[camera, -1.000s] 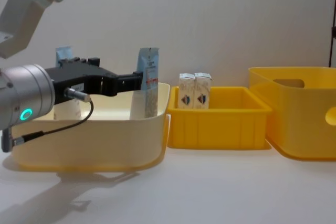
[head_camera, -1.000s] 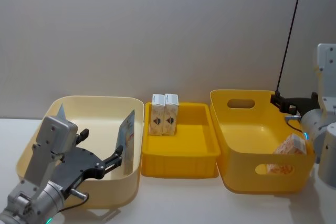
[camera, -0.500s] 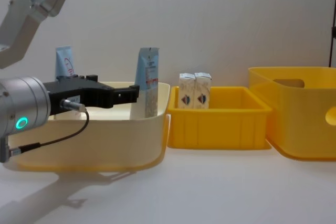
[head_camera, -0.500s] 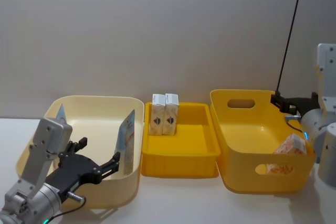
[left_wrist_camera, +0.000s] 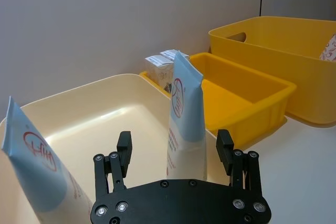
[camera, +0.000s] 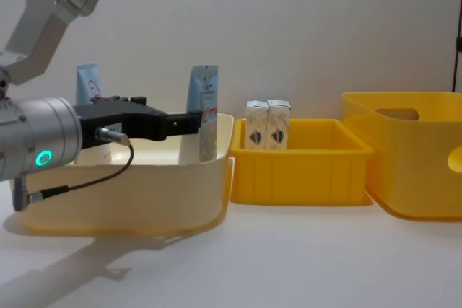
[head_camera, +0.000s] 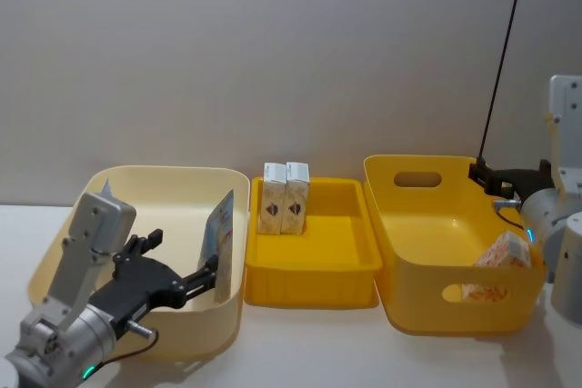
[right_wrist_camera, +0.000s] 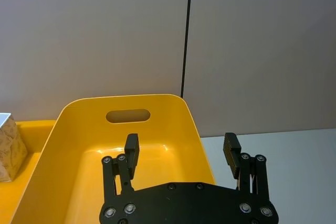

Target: Bimanual collaborative sorting of washing and personal care products

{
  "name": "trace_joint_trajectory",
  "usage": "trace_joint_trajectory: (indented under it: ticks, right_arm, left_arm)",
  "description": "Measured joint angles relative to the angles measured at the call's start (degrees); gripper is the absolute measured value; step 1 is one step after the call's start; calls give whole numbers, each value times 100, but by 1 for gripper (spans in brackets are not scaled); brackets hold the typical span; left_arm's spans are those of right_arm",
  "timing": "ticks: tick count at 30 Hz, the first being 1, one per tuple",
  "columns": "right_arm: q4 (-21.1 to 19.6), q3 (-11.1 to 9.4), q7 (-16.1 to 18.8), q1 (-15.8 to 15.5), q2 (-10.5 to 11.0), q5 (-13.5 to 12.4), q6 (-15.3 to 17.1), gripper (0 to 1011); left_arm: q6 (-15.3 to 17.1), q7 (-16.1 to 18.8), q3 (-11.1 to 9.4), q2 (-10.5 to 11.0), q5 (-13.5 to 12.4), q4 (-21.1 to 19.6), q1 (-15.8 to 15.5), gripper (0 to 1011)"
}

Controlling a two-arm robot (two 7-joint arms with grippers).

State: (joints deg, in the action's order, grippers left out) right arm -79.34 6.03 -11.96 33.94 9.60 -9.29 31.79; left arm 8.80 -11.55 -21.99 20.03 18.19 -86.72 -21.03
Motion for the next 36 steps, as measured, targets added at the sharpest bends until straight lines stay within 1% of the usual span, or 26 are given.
trace_joint_trajectory:
  ticks: [12,26,36]
  right_arm:
    - [0,0,0,0,0,0,0,1001]
    - [0,0,0,0,0,0,0,1001]
    - [0,0,0,0,0,0,0,1001]
  left_arm:
    - [-86,-131,-85,-159,-109,269,-246,1003]
    - [-211,-362,-163,-361,-210,784,-602,1003]
    - [-276,-446,-198,-439,-275,995,-748,1003]
